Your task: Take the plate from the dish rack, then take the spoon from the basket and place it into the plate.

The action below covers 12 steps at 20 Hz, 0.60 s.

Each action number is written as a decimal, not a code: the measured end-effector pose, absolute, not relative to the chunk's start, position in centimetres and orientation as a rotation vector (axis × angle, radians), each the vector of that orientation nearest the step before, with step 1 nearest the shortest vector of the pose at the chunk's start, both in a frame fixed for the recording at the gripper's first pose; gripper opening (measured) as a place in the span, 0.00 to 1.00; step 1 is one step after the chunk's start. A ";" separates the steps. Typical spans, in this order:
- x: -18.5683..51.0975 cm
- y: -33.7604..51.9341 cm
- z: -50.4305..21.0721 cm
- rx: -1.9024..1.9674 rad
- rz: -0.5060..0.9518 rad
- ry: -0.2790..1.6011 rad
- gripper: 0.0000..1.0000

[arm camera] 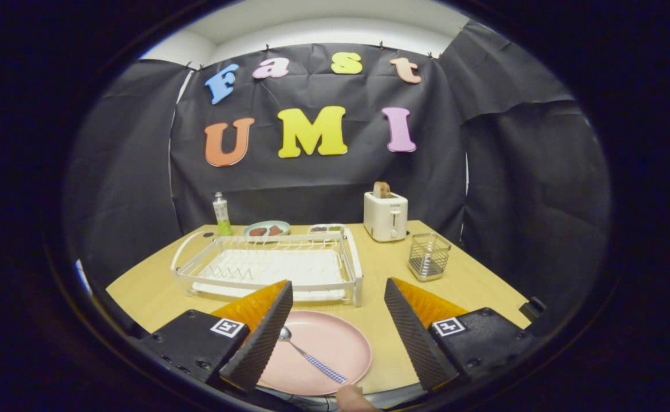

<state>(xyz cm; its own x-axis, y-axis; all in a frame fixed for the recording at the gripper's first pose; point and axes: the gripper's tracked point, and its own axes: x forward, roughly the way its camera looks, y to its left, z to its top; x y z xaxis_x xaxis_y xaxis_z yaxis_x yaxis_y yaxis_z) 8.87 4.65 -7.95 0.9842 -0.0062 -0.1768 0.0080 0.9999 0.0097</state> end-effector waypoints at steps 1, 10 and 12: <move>8.2 4.5 -7.2 0.011 -0.008 0.158 1.00; 0.9 3.0 0.9 -0.039 -0.036 -0.088 1.00; -0.8 3.3 2.5 -0.025 -0.008 -0.159 1.00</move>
